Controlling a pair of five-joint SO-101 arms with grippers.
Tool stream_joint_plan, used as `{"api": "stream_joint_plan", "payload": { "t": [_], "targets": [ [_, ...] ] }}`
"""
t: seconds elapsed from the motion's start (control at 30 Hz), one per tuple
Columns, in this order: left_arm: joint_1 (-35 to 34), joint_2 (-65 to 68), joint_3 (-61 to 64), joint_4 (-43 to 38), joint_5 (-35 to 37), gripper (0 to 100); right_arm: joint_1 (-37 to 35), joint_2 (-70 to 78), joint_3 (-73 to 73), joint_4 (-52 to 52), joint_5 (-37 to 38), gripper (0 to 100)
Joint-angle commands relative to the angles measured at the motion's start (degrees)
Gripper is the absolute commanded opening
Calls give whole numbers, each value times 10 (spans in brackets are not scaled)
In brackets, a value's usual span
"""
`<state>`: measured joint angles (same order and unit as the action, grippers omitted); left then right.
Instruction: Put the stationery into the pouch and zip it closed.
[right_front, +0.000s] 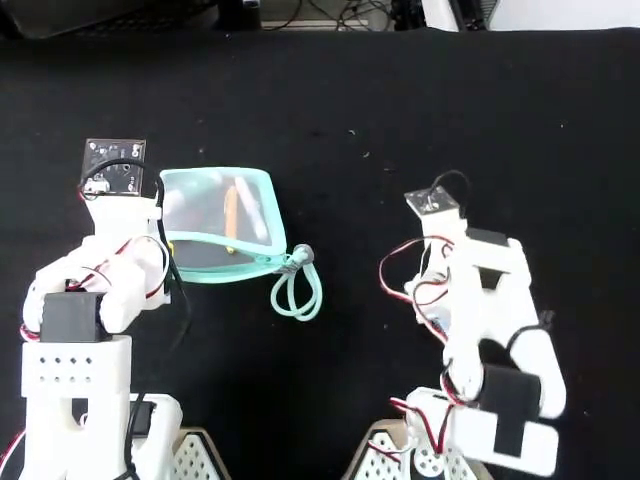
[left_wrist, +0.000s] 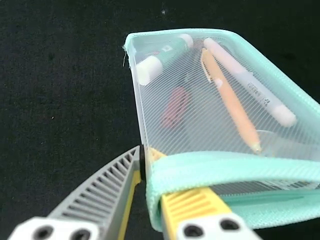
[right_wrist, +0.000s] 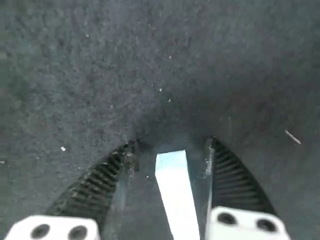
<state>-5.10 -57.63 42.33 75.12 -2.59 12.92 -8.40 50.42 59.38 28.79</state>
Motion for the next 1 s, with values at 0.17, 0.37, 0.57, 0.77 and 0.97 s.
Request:
{"api": "stream_joint_plan", "payload": {
  "t": [0.17, 0.37, 0.57, 0.77, 0.97],
  "targets": [
    [0, -2, -2, -8, 1, 34, 6, 109, -73, 8, 49, 5],
    [0, -2, -2, -8, 0, 34, 5, 103, -81, 13, 49, 11],
    [0, -2, -2, -8, 0, 34, 0, -20, -80, 55, 38, 12],
    [0, -2, -2, -8, 0, 34, 4, -172, -79, 143, 37, 13],
    [0, -2, -2, -6, 0, 34, 4, -211, -45, 224, 122, 119]
  ]
}}
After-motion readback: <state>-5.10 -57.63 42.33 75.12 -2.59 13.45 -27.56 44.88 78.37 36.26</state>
